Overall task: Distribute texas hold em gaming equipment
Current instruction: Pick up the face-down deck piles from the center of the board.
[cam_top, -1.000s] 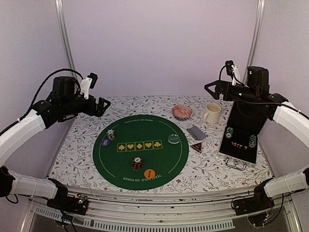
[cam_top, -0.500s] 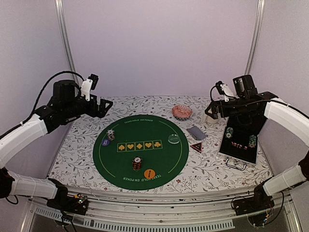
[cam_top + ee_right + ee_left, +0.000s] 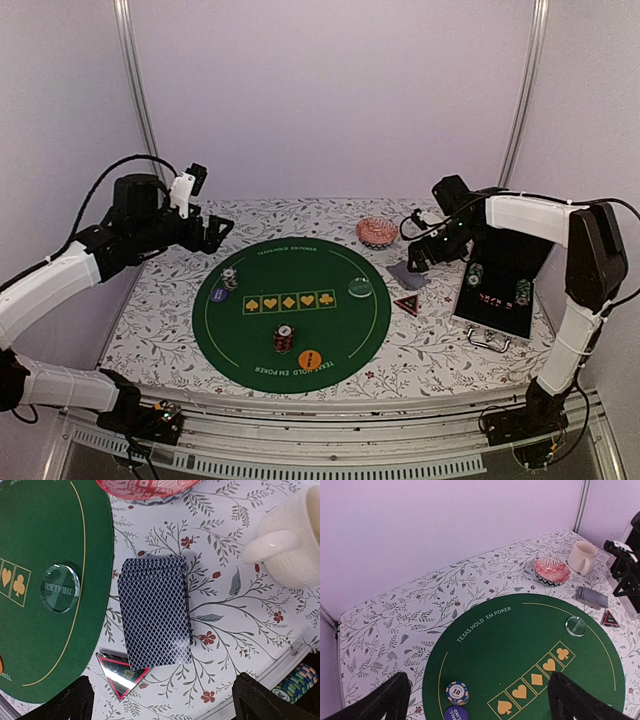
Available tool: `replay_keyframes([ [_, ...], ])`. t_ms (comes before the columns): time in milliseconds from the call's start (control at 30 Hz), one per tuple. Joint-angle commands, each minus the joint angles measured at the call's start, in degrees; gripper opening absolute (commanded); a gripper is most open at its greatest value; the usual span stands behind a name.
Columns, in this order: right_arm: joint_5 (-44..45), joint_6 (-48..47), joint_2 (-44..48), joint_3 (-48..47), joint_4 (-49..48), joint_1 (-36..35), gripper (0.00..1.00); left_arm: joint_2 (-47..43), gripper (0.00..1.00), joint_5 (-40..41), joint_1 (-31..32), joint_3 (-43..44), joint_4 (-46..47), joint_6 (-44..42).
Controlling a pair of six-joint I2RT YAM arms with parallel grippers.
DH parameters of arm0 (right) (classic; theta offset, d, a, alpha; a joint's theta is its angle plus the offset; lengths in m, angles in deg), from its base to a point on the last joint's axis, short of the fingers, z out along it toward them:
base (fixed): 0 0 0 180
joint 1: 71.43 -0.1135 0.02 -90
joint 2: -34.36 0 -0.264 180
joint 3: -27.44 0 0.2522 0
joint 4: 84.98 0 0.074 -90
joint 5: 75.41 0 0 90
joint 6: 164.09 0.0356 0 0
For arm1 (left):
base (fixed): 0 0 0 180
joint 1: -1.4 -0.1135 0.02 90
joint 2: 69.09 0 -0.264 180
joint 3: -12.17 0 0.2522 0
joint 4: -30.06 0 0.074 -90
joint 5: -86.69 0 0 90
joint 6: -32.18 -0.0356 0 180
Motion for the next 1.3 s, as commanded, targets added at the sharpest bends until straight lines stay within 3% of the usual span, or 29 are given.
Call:
replay_keyframes([
  [0, 1.2, -3.7, -5.6, -3.3, 2.3, -1.2, 0.99, -0.8, 0.98, -0.7, 0.3, -0.7, 1.6, -0.9],
  [233, 4.4, -5.4, -12.5, -7.6, 3.8, -1.1, 0.99, -0.2, 0.98, -1.6, 0.3, -0.9, 1.6, -0.9],
  [633, -2.0, -6.7, -18.4, -11.9, 4.3, -1.1, 0.99, 0.0, 0.98, -2.0, 0.2, -1.1, 1.7, -1.2],
  [900, 2.5, -6.2, -22.2, -13.1, 5.8, -1.2, 1.00, 0.5, 0.98, -2.4, 0.2, -1.1, 1.7, -1.3],
  [1067, 3.0, -5.7, -25.3, -15.6, 9.1, -2.0, 0.83, 0.7, 0.98, -2.9, 0.2, -1.1, 1.7, -1.2],
  [1267, 8.6, -5.1, -26.8, -16.4, 10.8, -4.7, 0.82, 0.5, 0.98, -2.6, 0.2, -1.1, 1.6, -1.3],
])
